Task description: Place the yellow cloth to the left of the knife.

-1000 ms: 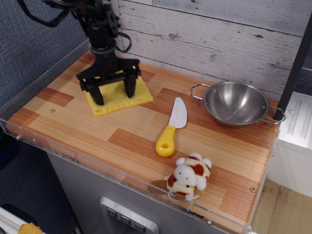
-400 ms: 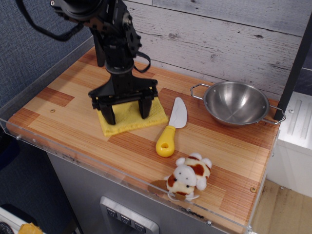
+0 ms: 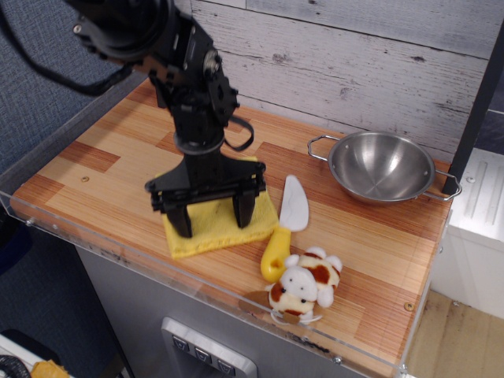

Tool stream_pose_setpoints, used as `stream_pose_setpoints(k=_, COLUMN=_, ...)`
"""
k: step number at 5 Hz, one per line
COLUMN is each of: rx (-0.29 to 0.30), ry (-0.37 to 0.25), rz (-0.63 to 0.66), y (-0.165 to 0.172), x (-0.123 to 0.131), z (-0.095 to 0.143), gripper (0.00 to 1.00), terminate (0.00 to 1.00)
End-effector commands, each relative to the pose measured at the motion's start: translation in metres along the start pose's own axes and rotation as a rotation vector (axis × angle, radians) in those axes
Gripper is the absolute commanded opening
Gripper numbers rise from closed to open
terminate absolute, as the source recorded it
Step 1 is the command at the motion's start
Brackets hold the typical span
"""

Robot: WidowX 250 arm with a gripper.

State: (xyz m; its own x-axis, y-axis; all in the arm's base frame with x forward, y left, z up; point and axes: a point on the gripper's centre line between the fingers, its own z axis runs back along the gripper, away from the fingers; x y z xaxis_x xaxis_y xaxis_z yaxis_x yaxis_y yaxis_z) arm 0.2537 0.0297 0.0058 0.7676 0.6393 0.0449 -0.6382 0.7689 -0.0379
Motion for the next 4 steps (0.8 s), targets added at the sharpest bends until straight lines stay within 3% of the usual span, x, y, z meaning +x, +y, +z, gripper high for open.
stream_pose_setpoints(k=1, rx=0.022, ry=0.018, rz=0.028, y=0.021, x=-0.02, z=0.008, gripper=1.0, terminate=0.0)
stream_pose_setpoints(k=4, rx=-0.011, ry=-0.018, rz=0.074, y=0.025, x=-0.007, z=0.02, gripper=1.0, terminate=0.0)
